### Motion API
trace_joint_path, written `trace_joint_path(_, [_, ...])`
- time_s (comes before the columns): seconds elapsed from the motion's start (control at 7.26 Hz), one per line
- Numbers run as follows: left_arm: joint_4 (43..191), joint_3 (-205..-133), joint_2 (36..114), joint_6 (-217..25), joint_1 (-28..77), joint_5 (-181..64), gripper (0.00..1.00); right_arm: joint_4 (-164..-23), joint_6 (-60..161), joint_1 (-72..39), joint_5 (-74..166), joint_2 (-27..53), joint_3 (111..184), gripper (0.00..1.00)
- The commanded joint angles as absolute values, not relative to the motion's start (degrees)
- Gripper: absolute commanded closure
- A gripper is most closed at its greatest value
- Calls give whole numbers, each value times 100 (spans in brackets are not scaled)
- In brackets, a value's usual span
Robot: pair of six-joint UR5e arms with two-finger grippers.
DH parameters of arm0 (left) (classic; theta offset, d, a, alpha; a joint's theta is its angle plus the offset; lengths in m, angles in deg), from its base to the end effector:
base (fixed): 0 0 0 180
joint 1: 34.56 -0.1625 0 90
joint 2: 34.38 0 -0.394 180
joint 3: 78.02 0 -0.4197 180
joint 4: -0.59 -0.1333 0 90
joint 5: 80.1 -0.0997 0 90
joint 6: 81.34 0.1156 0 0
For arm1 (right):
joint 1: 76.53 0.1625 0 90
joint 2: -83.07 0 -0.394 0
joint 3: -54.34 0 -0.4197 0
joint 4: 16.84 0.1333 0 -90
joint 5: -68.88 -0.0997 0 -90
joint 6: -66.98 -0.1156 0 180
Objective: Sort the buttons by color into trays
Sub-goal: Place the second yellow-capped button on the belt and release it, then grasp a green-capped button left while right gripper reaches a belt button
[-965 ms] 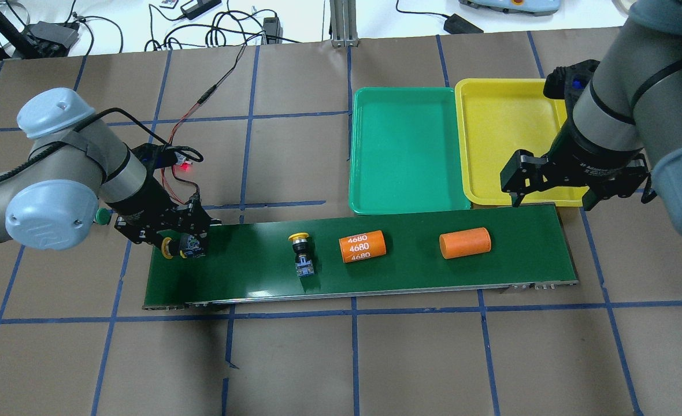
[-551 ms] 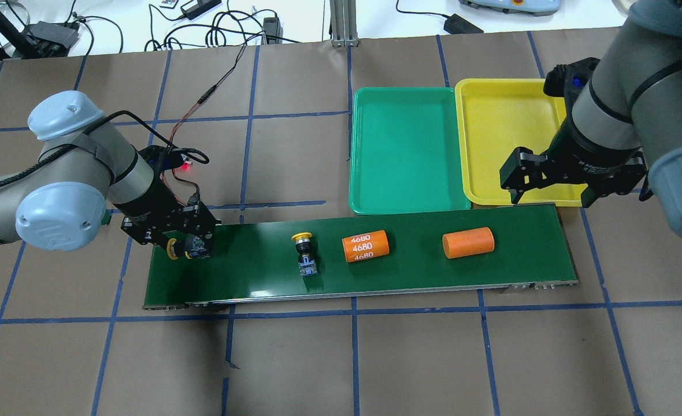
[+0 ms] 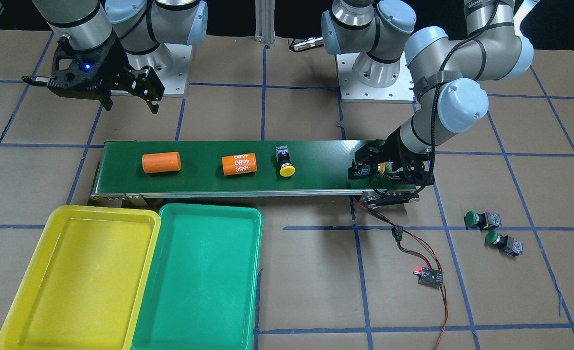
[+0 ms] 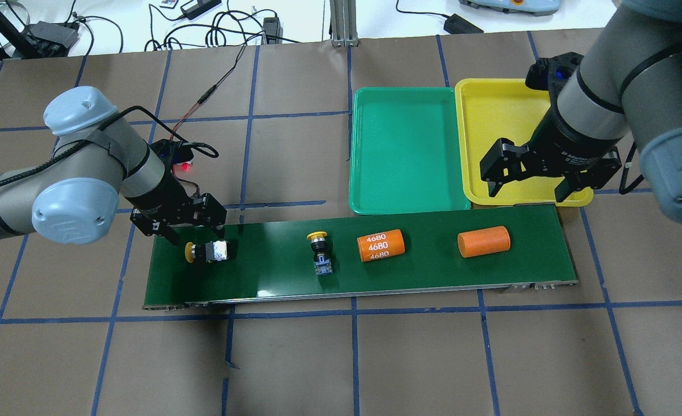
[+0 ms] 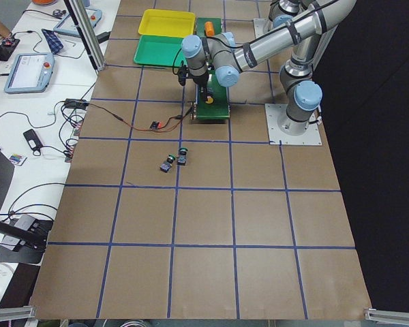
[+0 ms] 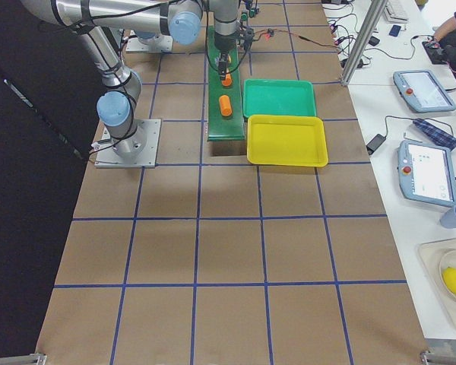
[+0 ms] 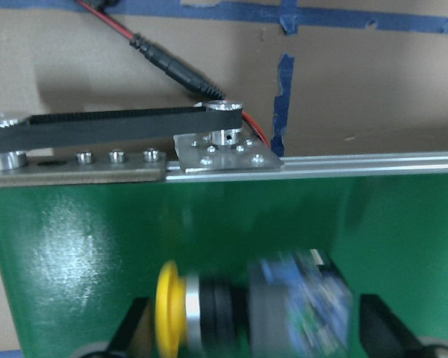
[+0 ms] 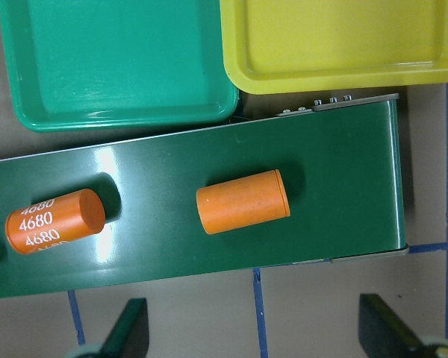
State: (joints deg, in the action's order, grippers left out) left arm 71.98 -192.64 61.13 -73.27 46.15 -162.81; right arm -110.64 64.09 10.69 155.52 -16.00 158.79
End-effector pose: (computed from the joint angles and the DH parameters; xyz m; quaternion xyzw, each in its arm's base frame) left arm -0.0692 -0.4933 0.2117 0.0170 -0.9928 -0.0895 0.0776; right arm 0.1180 -0.4585 0.3941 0.0498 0.9982 0.0138 0.0293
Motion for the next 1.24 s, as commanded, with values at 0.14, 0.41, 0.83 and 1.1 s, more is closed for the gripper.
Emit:
trace_joint_path(0.14, [7451, -18283, 6220, -6802, 4246, -16351, 0, -11054, 6540, 1337, 15598, -1291, 15560, 0])
trace_joint_path(0.41, [7390, -17561, 6939, -4916, 3325, -16936, 0, -11054, 6557, 1356, 15798, -1290, 15611, 0])
trace_joint_path(0.83, [7206, -16944, 7968, -4007, 2575, -16940, 0, -11089, 6487, 1373, 15871, -1247, 15655, 0])
trace_joint_path(1.1, [6889, -17066, 8356, -3844, 2363, -16948, 0, -11150, 6461, 1679, 15862, -1072, 15664, 0])
